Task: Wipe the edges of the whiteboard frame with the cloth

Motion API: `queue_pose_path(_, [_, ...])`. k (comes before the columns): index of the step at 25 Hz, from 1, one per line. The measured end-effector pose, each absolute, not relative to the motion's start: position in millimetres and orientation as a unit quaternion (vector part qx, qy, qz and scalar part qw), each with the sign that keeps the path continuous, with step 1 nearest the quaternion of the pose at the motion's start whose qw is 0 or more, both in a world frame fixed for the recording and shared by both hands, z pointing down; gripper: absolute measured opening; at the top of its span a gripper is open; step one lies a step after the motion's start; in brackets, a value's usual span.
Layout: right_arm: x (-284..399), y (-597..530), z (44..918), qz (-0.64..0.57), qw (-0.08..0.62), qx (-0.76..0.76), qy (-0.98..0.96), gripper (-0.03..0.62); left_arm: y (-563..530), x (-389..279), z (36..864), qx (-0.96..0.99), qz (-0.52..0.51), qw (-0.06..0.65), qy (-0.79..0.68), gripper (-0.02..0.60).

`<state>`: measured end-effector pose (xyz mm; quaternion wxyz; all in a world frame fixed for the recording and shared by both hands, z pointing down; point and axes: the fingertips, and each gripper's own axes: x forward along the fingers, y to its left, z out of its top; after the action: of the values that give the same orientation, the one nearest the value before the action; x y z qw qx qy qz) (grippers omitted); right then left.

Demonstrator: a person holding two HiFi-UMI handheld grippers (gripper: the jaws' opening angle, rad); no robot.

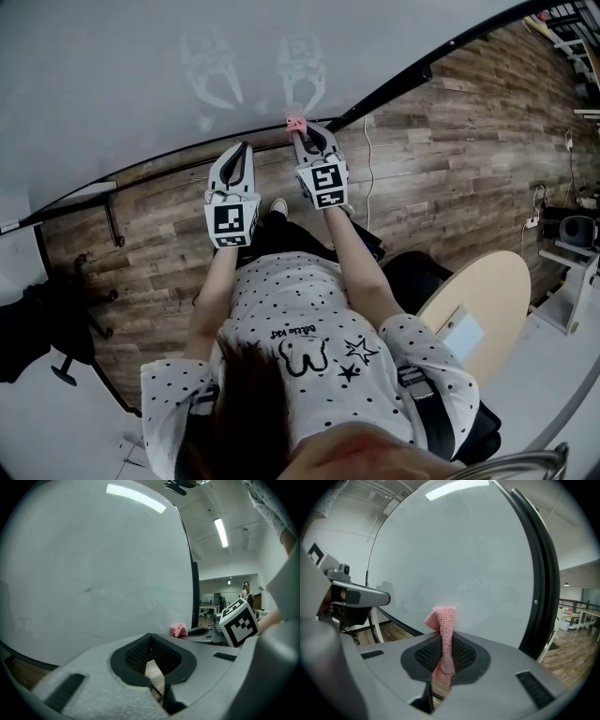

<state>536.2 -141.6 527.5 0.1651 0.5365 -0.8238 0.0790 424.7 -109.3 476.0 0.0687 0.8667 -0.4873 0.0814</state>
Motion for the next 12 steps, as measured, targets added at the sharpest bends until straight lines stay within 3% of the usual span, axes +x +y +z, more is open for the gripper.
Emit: queue_pose_path(12, [565, -141, 527, 0.084, 0.159, 0.574, -0.799, 0.031, -106, 433, 477, 0.874, 0.082, 0.066, -0.475, 0.015])
